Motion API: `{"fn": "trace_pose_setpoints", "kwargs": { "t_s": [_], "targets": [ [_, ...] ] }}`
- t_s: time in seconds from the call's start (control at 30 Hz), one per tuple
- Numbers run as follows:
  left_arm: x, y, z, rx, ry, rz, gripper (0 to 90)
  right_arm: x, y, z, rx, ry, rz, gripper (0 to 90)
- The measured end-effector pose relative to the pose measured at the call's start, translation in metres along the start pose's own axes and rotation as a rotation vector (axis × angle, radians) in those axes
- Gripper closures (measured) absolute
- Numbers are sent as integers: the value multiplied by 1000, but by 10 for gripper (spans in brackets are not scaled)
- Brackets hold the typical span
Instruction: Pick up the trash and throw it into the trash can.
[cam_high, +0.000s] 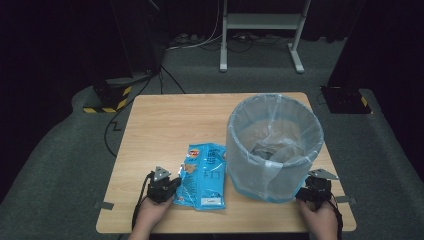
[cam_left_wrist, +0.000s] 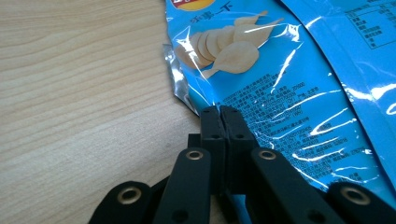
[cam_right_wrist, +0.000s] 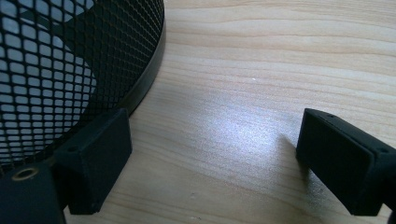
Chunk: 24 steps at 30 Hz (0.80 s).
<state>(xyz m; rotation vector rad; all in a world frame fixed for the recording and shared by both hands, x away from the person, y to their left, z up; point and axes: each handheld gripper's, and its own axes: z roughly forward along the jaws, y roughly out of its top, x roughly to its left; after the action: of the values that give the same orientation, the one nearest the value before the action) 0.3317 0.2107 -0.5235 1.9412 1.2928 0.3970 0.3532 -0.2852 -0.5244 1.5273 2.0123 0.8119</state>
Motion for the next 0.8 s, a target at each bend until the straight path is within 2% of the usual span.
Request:
{"fn": "trace_pose_setpoints", "kwargs": {
  "t_s": [0.1, 0.2, 0.23, 0.3, 0.37, 0.47, 0.5, 0.53, 0.57, 0.63, 0.67, 0.7, 0.73, 0.77, 0.8],
  "targets": [
    [-1, -2, -3, -27, 40, -19, 898, 0, 0, 0, 0, 0, 0, 97],
    [3, -3, -12, -87, 100, -68, 898, 0, 0, 0, 0, 0, 0, 98],
    [3, -4, -13, -105, 109, -92, 899, 0, 0, 0, 0, -1, 0, 98],
    [1, -5, -16, -124, 126, -100, 898, 0, 0, 0, 0, -1, 1, 98],
    [-4, -4, -15, -111, 98, -88, 896, 0, 0, 0, -2, -2, 0, 99],
    [-14, -3, -10, -75, 50, -47, 868, 0, 0, 0, -1, -2, 7, 99],
    [-17, -2, -8, -59, 32, -23, 806, 0, 0, 0, 0, -2, 7, 99],
    [-17, -2, -8, -59, 32, -23, 770, 0, 0, 0, 0, -2, 7, 99],
    [-18, -1, -8, -48, 13, -16, 770, 0, 0, 0, -1, -3, 7, 99],
    [-17, 0, -11, -65, 2, -19, 627, 0, 0, 0, -1, -3, 7, 100],
    [-16, 1, -13, -71, 1, -20, 627, 0, 0, 0, -1, -3, 7, 100],
    [-13, 5, -15, -87, -5, -30, 562, 0, 0, 0, -1, -3, 7, 100],
    [-13, 5, -15, -87, -5, -30, 538, 0, 0, 0, -1, -3, 7, 100],
    [-10, 10, -14, -95, 6, -31, 538, 0, 0, 0, 0, -3, 7, 100],
    [-8, 13, -11, -99, 12, -22, 493, 0, 0, 0, 0, -2, 7, 100]
  ]
}}
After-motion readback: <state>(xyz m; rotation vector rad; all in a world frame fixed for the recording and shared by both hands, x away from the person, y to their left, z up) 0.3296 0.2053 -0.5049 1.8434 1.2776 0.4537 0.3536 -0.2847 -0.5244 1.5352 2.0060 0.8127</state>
